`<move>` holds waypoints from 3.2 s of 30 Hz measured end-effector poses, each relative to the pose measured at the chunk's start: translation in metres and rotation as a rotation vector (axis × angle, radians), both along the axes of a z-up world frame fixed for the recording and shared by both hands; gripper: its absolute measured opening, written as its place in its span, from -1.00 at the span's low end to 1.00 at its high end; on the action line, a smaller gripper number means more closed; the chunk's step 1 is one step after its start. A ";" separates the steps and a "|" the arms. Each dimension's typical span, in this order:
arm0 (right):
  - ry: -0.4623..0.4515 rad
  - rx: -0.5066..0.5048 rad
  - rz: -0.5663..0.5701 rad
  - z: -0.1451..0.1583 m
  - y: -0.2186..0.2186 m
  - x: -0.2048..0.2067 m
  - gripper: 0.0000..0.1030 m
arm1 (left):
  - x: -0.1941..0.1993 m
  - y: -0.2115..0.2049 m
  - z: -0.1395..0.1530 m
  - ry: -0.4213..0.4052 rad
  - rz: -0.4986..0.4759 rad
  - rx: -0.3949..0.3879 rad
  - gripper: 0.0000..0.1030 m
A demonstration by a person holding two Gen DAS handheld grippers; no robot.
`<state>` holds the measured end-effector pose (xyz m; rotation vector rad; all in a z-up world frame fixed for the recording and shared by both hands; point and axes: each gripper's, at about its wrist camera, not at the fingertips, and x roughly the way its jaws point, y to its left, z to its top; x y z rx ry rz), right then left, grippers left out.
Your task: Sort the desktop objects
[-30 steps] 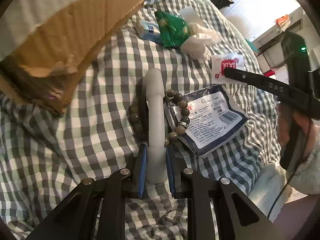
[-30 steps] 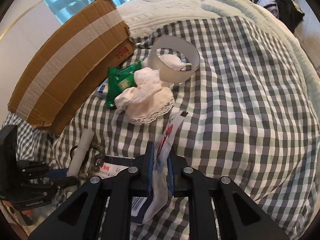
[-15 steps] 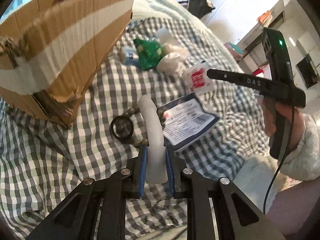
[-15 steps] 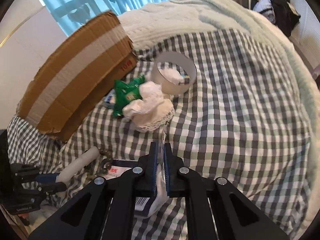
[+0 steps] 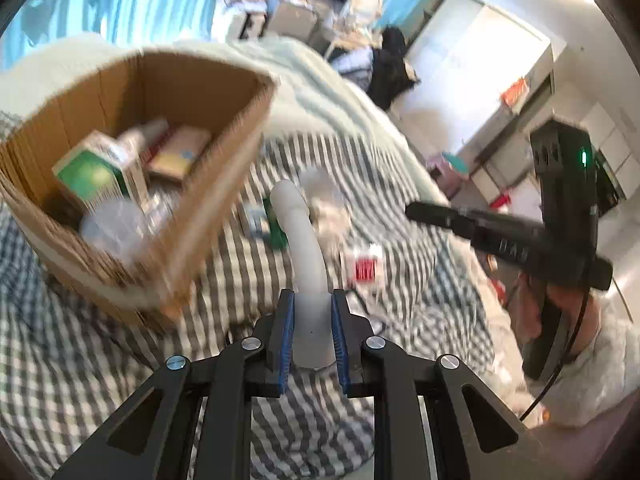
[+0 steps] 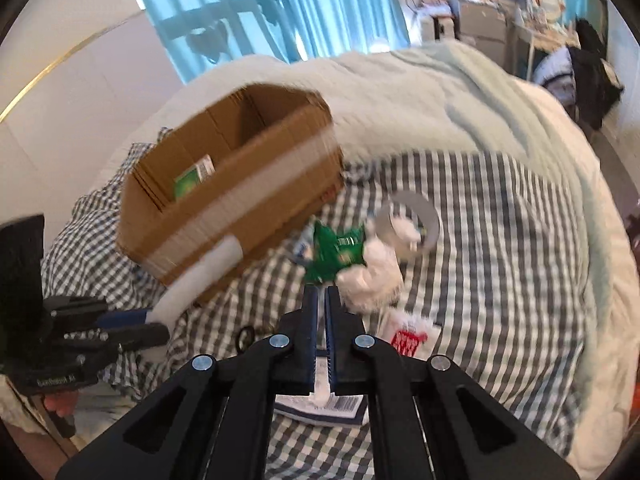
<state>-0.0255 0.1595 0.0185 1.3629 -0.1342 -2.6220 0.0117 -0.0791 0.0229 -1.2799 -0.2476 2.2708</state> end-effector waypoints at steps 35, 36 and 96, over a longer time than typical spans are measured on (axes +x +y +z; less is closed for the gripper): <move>-0.242 0.188 -0.145 -0.132 0.041 -0.016 -0.46 | -0.014 0.038 -0.063 -0.107 -0.051 -0.110 -0.65; -0.240 0.181 -0.139 -0.132 0.038 -0.014 -0.18 | -0.015 0.037 -0.063 -0.107 -0.048 -0.112 -0.65; -0.195 0.258 -0.135 -0.143 0.053 -0.013 0.02 | -0.014 0.040 -0.084 -0.155 -0.051 -0.095 -0.65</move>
